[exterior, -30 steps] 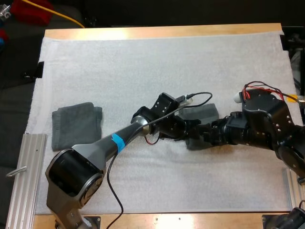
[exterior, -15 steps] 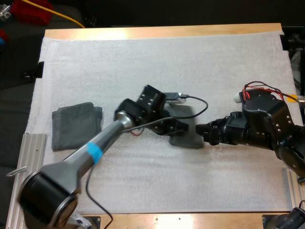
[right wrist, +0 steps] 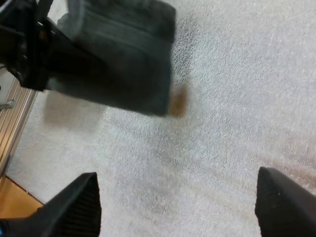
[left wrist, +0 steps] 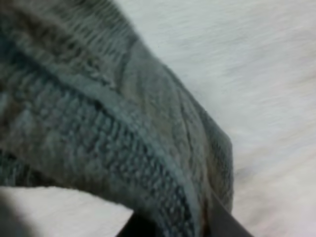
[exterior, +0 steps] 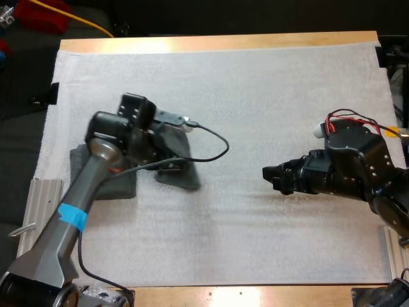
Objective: Pick towel from pile, fold and stack
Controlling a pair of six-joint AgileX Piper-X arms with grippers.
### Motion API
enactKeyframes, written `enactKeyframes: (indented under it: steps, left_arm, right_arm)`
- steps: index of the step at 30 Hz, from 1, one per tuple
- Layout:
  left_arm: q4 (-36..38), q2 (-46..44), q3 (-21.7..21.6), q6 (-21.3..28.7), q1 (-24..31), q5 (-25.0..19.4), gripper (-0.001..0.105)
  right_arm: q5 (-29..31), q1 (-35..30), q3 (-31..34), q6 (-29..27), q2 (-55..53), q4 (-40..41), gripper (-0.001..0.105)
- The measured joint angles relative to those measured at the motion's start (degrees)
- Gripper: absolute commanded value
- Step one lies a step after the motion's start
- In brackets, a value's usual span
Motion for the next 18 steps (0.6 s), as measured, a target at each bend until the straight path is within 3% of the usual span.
enactKeyframes:
  steps: [2,7,8,13,18]
  left_arm:
    - [2.8,0.0,-1.9,2.6,2.3,-5.1,0.000]
    - [5.0,0.0,-2.9,5.0,6.8,-10.6,0.000]
    - [7.4,0.0,-2.9,6.2,8.4,-18.2,0.000]
    - [7.1,0.1,-1.5,6.4,8.5,-21.5,0.000]
    - [5.9,2.0,1.3,6.6,8.5,-30.0,0.000]
  right_arm:
    - [0.0,0.0,0.0,0.0,0.0,0.0,0.064]
    - [0.0,0.0,0.0,0.0,0.0,0.0,0.064]
    - [0.0,0.0,0.0,0.0,0.0,0.0,0.064]
    - [0.0,0.0,0.0,0.0,0.0,0.0,0.064]
    - [-0.4,0.0,0.0,0.0,0.0,0.0,0.064]
